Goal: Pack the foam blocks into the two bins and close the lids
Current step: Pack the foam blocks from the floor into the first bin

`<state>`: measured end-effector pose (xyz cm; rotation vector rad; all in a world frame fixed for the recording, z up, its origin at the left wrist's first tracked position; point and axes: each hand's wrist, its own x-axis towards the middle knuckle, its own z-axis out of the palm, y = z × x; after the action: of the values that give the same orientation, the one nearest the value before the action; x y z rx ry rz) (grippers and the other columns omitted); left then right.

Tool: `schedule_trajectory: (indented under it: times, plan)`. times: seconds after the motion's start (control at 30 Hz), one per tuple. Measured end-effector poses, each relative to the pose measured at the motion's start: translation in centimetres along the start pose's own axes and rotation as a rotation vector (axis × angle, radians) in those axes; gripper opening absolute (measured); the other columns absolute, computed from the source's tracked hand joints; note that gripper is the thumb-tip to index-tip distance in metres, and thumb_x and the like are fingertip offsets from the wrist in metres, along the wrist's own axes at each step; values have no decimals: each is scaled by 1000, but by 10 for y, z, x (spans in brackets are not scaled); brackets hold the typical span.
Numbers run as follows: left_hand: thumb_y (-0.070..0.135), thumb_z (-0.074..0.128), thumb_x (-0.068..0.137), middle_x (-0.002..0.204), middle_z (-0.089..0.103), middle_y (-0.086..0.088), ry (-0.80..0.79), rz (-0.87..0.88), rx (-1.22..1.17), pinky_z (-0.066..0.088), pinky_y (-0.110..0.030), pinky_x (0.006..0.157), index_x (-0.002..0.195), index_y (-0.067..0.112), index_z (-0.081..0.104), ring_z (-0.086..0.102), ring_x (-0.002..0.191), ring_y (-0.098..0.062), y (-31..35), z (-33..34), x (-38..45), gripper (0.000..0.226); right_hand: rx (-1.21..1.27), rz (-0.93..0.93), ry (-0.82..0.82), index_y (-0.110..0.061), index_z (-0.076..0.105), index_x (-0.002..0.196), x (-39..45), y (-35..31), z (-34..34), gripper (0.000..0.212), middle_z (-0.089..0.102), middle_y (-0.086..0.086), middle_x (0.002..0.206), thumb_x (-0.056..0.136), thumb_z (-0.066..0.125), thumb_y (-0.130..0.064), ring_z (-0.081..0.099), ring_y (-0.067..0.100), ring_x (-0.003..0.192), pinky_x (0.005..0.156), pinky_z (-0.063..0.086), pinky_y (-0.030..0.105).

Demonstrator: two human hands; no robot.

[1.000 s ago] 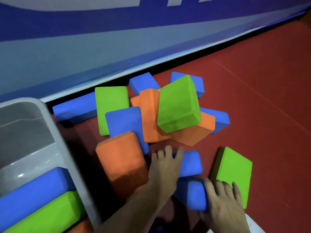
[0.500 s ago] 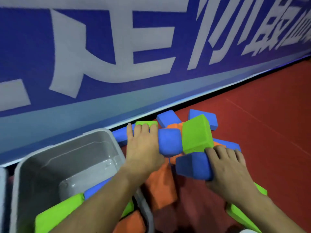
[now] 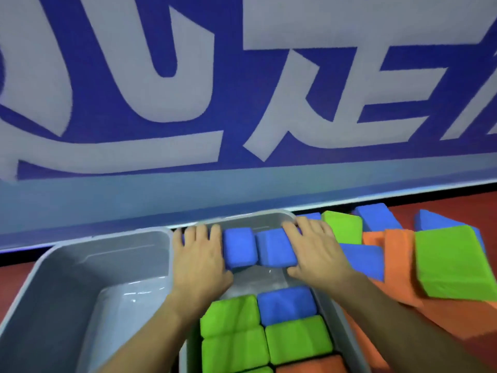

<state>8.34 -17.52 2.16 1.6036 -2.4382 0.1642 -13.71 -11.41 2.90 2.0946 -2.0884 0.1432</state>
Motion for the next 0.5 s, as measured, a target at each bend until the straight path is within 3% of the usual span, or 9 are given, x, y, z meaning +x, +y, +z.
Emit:
schedule_trajectory:
  times: [0.1, 0.2, 0.37, 0.43, 0.5]
  plan:
    - [35, 57, 53, 102, 53, -7, -154, 10, 17, 32, -48, 97, 104, 17, 47, 49, 99, -32, 6, 26, 4, 55, -19, 27, -152, -20, 52, 108, 10, 3, 40, 82, 56, 6, 95, 32, 80, -37, 60, 32, 84, 81, 49, 46]
    - [43, 58, 62, 112, 50, -4, -296, -15, 10, 30, -44, 94, 115, 21, 41, 46, 104, -29, 3, 59, -8, 60, -56, 1, -316, -22, 54, 112, 3, 16, 69, 71, 56, 4, 101, 46, 75, -37, 60, 31, 92, 83, 47, 43]
    - [40, 53, 55, 103, 54, -7, -293, -7, 12, 34, -45, 92, 123, 16, 49, 49, 95, -31, -6, 104, -24, 72, -66, -84, -385, -26, 31, 139, 9, 12, 97, 81, 45, 3, 122, 69, 67, -44, 46, 28, 114, 99, 33, 41]
    - [45, 51, 59, 117, 51, -7, -371, 5, 23, 29, -48, 104, 140, 15, 36, 46, 109, -31, -10, 117, -27, 88, -69, -87, -431, -23, 18, 147, 11, 7, 111, 95, 42, 6, 131, 72, 64, -58, 42, 29, 120, 104, 29, 43]
    - [51, 45, 64, 138, 39, -8, -458, -17, 8, 12, -52, 114, 152, 15, 10, 31, 131, -31, -15, 133, -31, 101, -32, -48, -525, -19, 2, 152, 7, 2, 129, 116, 33, 9, 144, 68, 50, -82, 31, 29, 133, 111, 20, 48]
